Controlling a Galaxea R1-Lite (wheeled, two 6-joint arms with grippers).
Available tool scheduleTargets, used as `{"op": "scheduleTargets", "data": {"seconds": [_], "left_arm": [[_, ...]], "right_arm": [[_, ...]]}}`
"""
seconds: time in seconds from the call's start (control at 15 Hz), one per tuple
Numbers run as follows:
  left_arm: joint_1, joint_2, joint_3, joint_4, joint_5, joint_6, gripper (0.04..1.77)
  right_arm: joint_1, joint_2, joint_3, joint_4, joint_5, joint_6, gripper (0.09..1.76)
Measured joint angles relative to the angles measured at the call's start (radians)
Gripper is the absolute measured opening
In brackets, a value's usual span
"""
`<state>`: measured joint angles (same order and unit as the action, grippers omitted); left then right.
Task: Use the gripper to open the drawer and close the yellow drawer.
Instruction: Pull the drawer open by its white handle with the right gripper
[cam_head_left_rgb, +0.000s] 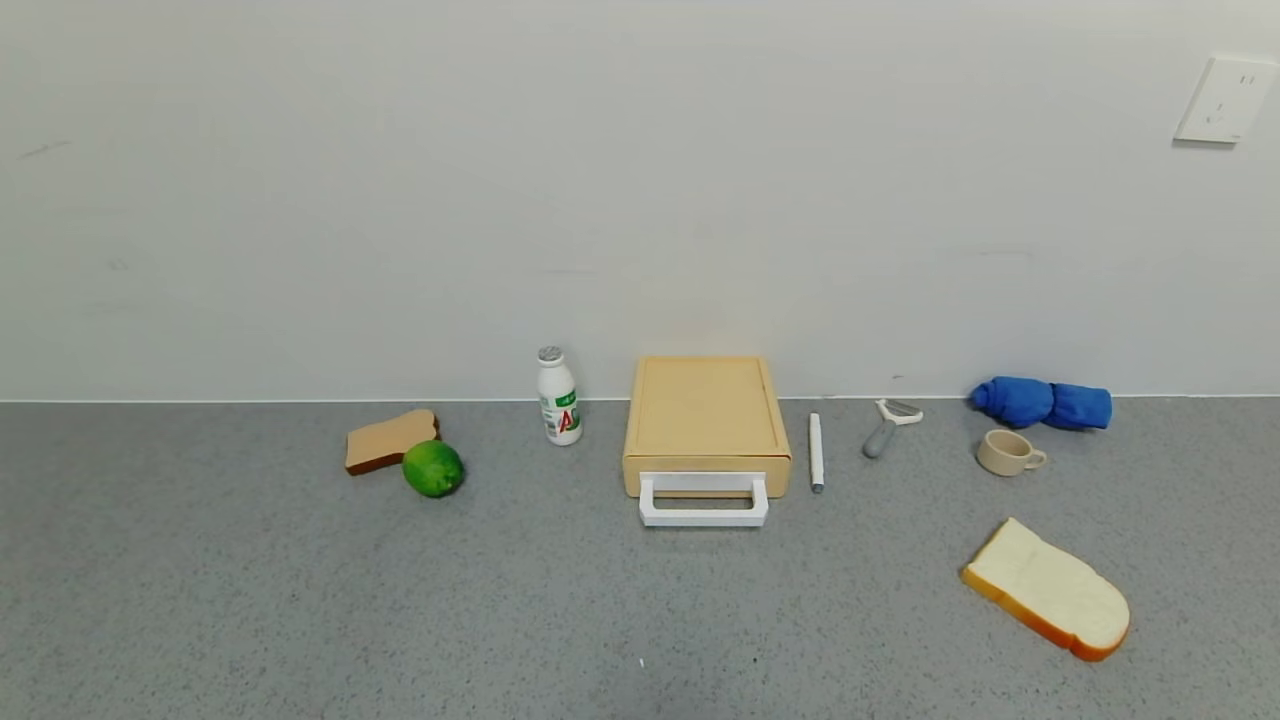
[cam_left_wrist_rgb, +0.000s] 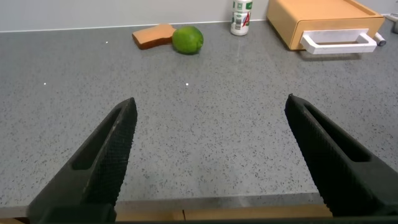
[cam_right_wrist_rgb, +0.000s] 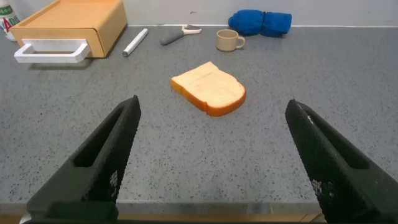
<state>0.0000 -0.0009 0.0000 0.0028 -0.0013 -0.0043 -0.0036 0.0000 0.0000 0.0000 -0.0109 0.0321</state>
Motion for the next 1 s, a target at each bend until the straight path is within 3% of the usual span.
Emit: {"op": "scheduleTargets", "data": {"seconds": [0.4, 0.67, 1.0], "left_arm": [[0.000, 0.000, 0.000, 0.000, 0.000, 0.000, 1.72], [0.000, 0.000, 0.000, 0.000, 0.000, -0.001, 1.72], [0.000, 0.000, 0.000, 0.000, 0.000, 0.000, 1.72]], "right_arm": [[-0.002, 0.005, -0.010, 0.011, 0.008, -0.001, 1.71], [0.004, 0.088, -0.196, 0.101, 0.014, 0.011, 1.71], [0.022, 0.374, -0.488, 0.169, 0.014, 0.008, 1.71]]}}
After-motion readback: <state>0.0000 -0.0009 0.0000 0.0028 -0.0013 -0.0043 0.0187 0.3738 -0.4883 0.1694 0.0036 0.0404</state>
